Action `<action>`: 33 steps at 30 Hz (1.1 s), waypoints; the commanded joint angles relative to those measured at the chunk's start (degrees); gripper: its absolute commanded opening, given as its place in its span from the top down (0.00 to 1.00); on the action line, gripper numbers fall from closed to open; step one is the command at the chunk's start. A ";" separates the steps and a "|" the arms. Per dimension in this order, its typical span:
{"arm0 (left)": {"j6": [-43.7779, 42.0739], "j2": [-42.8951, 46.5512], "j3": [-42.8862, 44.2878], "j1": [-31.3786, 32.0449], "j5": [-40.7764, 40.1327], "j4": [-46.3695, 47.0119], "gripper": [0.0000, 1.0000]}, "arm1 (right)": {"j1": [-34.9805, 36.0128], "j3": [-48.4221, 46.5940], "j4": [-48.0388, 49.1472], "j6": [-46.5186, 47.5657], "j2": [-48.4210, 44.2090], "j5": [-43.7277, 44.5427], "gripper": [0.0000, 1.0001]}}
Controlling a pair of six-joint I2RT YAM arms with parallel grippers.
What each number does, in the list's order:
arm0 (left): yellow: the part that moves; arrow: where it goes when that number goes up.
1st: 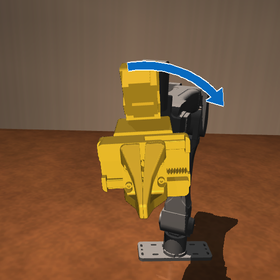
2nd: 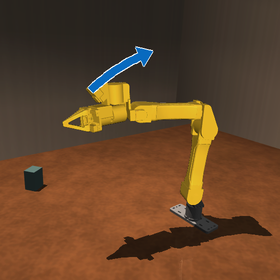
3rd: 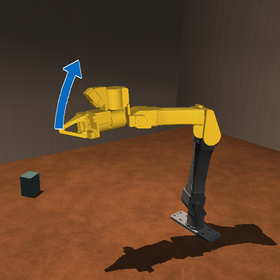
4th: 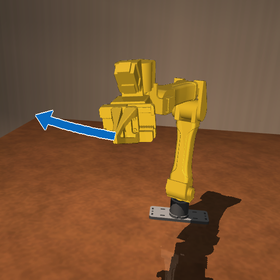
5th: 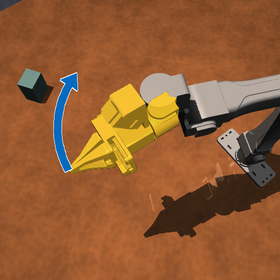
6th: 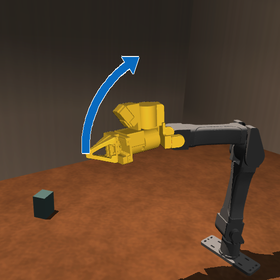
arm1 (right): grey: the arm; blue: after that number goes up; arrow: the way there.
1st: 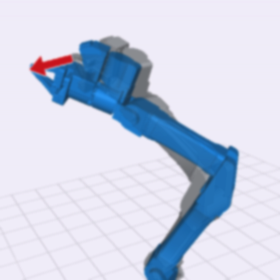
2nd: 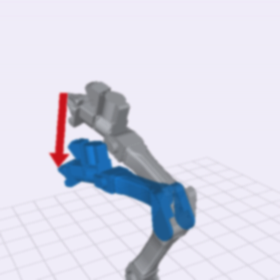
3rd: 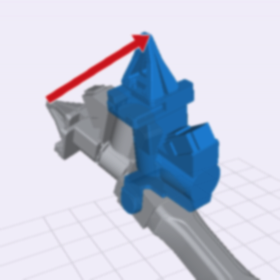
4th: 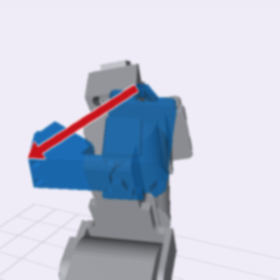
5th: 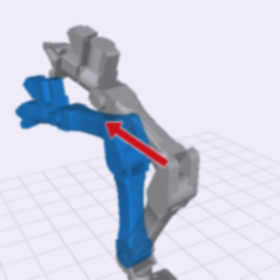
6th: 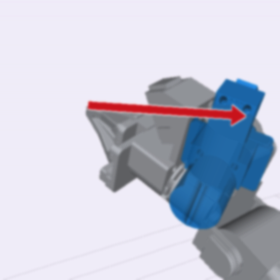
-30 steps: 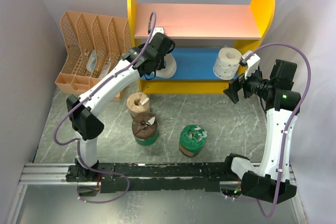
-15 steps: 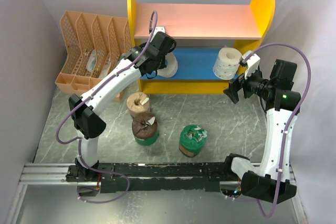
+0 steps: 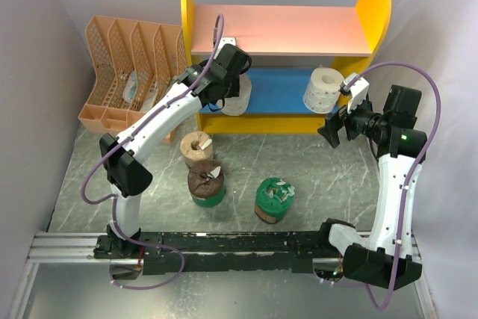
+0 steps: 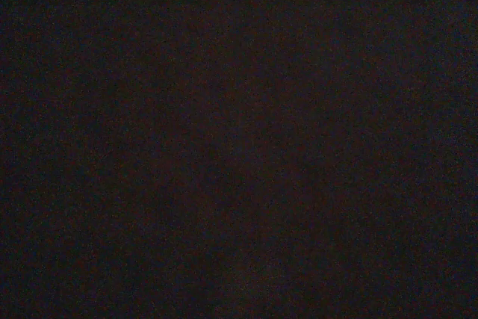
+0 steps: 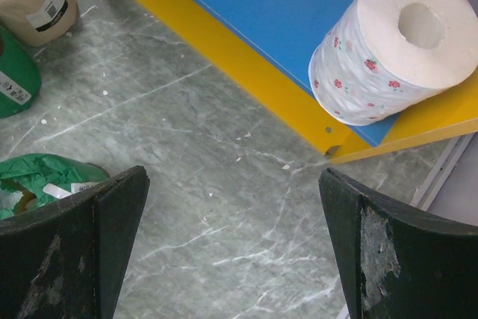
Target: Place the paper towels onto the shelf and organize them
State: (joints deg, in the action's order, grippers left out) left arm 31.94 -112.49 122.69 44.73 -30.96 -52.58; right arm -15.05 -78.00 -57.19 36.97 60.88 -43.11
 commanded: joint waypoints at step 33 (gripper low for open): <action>-17.20 16.45 -14.27 2.07 -7.06 24.68 0.42 | -0.42 2.63 0.81 2.31 0.80 -1.07 0.00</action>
State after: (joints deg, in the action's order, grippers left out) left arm 20.03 -103.94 110.52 45.25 -35.62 -37.91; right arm -15.05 -75.50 -56.45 38.35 61.34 -43.31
